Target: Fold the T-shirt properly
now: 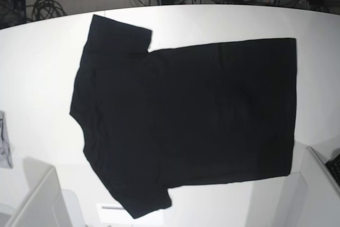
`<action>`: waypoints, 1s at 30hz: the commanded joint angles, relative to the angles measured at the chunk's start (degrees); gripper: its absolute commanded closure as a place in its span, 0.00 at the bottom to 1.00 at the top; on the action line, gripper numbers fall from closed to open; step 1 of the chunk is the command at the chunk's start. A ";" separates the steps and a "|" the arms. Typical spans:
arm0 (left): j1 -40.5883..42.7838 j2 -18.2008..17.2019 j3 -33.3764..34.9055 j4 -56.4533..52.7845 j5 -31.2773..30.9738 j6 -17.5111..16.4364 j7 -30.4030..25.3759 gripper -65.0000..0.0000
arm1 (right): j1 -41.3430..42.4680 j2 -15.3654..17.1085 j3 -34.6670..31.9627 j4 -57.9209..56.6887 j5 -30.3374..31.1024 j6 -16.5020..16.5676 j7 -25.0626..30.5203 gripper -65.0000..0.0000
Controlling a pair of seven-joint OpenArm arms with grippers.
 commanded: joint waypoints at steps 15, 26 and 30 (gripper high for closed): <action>0.32 -0.17 -0.03 0.19 -0.10 0.21 0.03 0.99 | -2.52 0.10 -0.08 2.69 -0.06 -0.36 -0.56 0.77; 2.43 0.00 -0.03 2.65 -0.10 0.21 0.03 0.99 | -3.13 0.01 -0.08 2.95 0.03 -0.36 -0.21 1.00; 2.34 0.00 -0.03 2.74 -0.10 0.21 0.03 0.99 | -3.05 -0.08 -0.08 3.04 0.03 -0.36 -0.12 1.00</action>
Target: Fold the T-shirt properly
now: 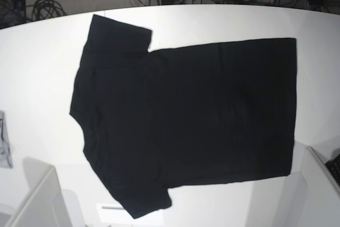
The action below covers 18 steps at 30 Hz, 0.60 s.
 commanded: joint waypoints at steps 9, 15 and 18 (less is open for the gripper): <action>0.37 -0.04 -0.10 0.19 0.05 0.21 0.08 0.99 | -0.27 0.10 -0.14 0.00 -0.23 -0.23 -0.29 1.00; 0.37 -0.04 -0.10 0.19 0.05 0.21 0.08 0.85 | -0.27 0.10 -0.14 0.00 -0.06 -0.23 0.06 1.00; 0.55 -0.04 -0.10 0.19 0.05 0.21 0.08 0.59 | -0.27 0.10 -0.05 0.09 0.03 -0.23 0.06 1.00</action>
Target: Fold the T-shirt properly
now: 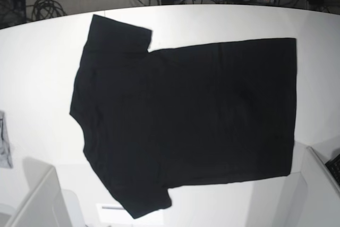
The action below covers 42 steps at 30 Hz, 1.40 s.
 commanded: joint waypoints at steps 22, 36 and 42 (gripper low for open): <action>1.14 -0.04 -0.10 0.12 0.08 0.12 0.08 1.00 | -2.47 0.16 -0.14 0.09 -0.06 -0.34 8.25 1.00; 4.83 -0.22 0.69 1.53 0.08 0.12 -8.19 1.00 | -2.29 2.10 -0.32 0.53 -0.23 -0.25 1.57 1.00; 4.83 -0.22 0.69 1.53 0.16 0.12 -4.67 1.00 | -4.84 2.36 -0.32 5.89 -0.23 -0.25 1.22 1.00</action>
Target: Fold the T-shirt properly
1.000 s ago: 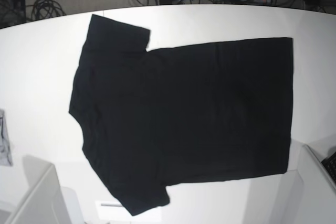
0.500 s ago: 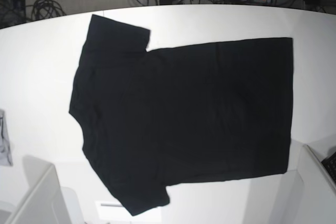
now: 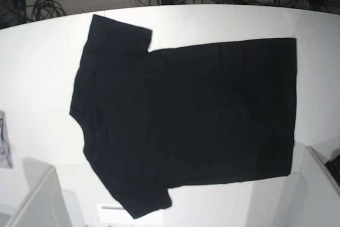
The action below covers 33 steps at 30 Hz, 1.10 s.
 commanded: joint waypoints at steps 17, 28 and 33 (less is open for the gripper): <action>16.70 -3.69 -0.62 18.70 0.05 0.14 -9.58 1.00 | -16.67 0.22 0.47 26.01 0.41 -0.25 -4.18 1.00; 30.51 -6.59 -3.61 36.46 -0.03 0.14 -19.68 1.00 | -28.54 -0.31 7.94 49.31 0.41 -0.25 -9.28 1.00; 35.87 -6.41 -11.79 43.84 -0.03 0.14 -23.11 1.00 | -33.28 -0.31 12.52 58.10 0.41 -0.25 -9.98 1.00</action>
